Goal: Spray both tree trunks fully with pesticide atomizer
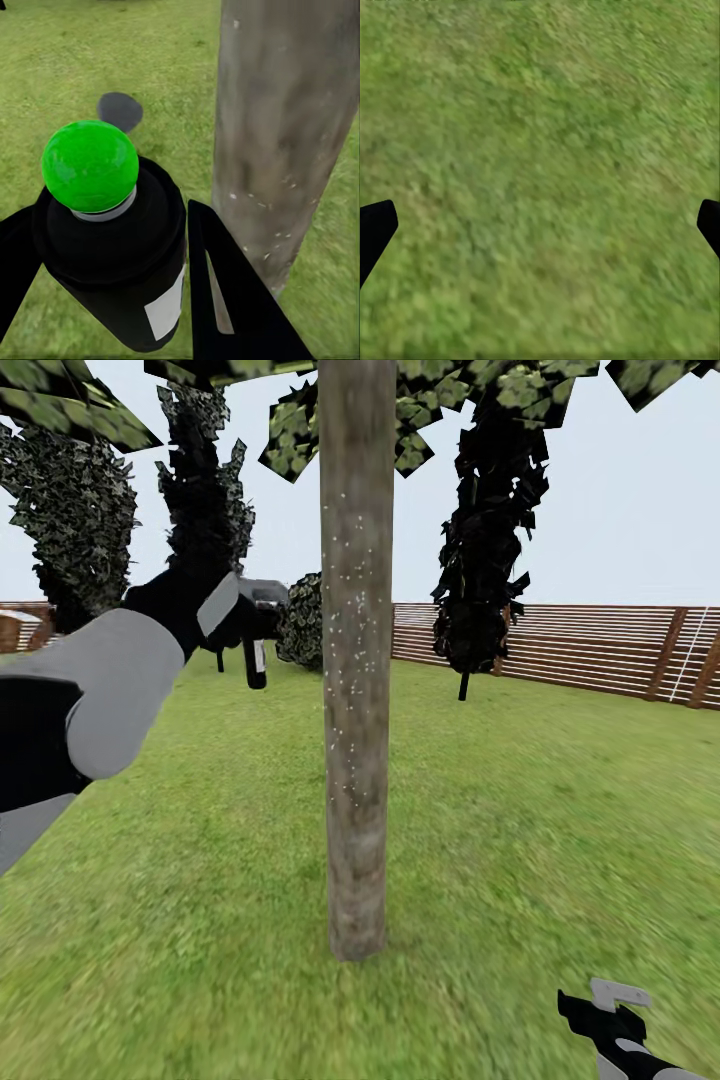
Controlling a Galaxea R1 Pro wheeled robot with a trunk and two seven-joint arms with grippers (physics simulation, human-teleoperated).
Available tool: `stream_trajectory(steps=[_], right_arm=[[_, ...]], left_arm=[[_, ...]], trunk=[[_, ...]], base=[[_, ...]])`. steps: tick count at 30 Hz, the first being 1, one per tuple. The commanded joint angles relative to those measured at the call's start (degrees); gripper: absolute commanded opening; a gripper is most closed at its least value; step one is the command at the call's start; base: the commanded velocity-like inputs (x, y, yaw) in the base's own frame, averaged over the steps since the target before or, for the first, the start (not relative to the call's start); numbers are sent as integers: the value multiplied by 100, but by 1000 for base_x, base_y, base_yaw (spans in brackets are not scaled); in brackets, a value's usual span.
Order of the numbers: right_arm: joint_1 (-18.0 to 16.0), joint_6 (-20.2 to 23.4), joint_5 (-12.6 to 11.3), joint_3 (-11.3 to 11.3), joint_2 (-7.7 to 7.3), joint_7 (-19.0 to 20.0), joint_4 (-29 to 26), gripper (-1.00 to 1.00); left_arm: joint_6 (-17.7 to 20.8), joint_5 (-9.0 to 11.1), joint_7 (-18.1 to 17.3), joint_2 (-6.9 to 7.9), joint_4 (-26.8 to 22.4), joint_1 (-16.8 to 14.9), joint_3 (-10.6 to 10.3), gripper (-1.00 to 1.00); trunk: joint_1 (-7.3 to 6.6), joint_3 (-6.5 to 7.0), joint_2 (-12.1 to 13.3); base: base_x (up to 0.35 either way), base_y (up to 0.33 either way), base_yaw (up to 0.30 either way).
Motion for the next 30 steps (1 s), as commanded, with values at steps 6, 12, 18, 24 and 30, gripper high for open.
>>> stream_trajectory(steps=[6,12,18,24,30], right_arm=[[0,-1,0,0,0,0,0,100],[0,0,0,0,0,0,0,100],[0,0,-2,0,0,0,0,100],[0,-1,-3,0,0,0,0,100],[0,1,0,0,0,0,0,100]], left_arm=[[-558,1,0,-276,716,1,5,-100],[-616,2,0,-446,803,8,10,-100],[-701,-6,0,-452,811,27,14,-100],[-943,-7,0,-451,938,130,15,-100],[-1061,-7,0,-451,968,317,15,-100]], trunk=[[-1,1,-2],[-1,1,-2],[-1,1,-2],[-1,1,-2],[-1,1,-2]], base=[[0,0,0],[0,0,0],[0,0,0],[0,0,0],[0,0,0]])
